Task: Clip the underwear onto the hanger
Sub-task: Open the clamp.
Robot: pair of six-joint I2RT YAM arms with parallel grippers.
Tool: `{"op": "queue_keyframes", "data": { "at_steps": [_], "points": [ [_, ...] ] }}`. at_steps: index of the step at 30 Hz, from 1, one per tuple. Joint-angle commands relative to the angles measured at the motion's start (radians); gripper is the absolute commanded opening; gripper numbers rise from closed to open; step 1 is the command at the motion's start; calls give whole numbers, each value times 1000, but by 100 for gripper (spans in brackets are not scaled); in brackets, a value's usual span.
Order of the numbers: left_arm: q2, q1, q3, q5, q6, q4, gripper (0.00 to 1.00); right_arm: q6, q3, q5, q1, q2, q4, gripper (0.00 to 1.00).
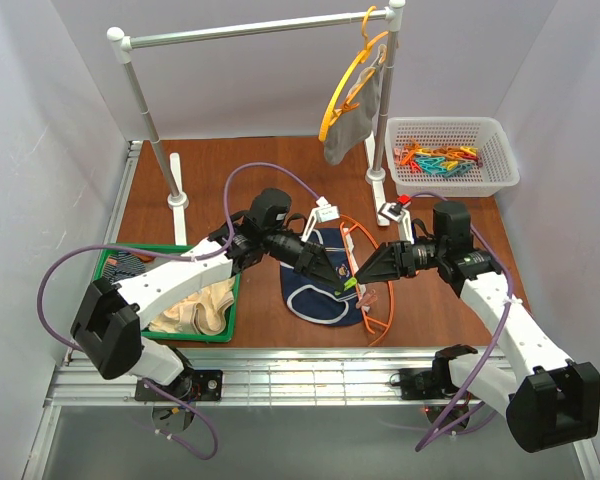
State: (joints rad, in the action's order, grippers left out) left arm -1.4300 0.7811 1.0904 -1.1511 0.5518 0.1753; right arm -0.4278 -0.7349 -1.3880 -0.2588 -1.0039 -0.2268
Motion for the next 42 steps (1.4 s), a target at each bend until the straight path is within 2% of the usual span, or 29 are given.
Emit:
{"op": "queue_keyframes", "data": {
  "at_steps": [1,10,15,22,26,35,39,42],
  "points": [
    [-3,0,12,-18,5,-13,6,-17,-40,-26,-16,-12,46,56],
    [-40,0,43,-7,8,-19,6,-26,-41,-25,-34,-9,50,55],
    [-53,0,55,-9,8,-20,6,-28,-44,-25,-42,-12,52,52],
    [-56,0,57,1,8,-22,5,-31,-37,-17,-49,-7,53,37],
    [-50,0,51,4,10,-22,7,-32,-35,-9,-49,-9,58,24],
    [-37,1,42,4,10,-22,22,-23,-24,43,-49,-7,70,5],
    [-32,1,39,16,13,-23,40,-19,-18,79,-48,-7,72,1],
    [-18,-5,37,56,5,-11,48,-12,-11,127,-49,-12,69,1]
  ]
}}
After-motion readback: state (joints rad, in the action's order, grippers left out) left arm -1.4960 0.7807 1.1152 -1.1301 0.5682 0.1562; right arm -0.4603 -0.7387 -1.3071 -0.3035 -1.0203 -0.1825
